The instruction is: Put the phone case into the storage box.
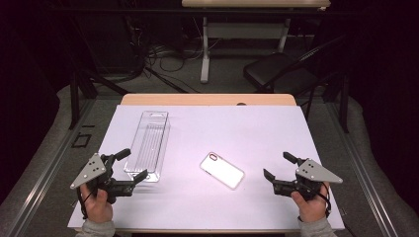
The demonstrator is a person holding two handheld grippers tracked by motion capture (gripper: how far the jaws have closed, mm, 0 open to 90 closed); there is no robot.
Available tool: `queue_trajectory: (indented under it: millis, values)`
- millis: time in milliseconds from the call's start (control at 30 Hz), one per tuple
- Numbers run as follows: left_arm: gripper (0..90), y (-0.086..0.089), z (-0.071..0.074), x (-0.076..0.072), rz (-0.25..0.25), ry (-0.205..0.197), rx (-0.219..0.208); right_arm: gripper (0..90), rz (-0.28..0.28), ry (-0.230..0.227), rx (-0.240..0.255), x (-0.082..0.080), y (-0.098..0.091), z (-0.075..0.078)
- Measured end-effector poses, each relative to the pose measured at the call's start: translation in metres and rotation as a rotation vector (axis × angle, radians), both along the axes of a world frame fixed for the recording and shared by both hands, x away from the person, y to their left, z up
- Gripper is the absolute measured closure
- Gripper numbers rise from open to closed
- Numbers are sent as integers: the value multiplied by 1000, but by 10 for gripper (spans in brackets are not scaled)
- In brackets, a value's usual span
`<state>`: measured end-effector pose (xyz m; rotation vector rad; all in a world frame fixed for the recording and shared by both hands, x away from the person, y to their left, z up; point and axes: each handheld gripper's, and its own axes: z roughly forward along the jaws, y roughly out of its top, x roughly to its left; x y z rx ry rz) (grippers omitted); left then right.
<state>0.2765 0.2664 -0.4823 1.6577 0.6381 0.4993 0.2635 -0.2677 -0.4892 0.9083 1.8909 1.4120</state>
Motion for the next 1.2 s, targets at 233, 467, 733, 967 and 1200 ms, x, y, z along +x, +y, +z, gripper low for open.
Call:
queue_trajectory:
  millis: [233, 467, 733, 967, 1200]
  values:
    - [69, -1, 1, 0, 3, -3, 4, 126, -6, -1, 2, 0, 0, 1]
    - [69, -3, 3, 0, 7, -8, 15, 105, -2, 20, -5, 2, 3, 1]
    - [69, -4, 4, 0, 6, 6, 17, 105, 10, 53, -2, 7, 6, 7]
    - [70, -3, 3, -1, -1, 18, 20, 105, 8, 95, -12, 12, 13, 10]
    - [70, -1, 4, -1, 4, 18, 20, 105, 25, 155, -32, 24, 20, 22]
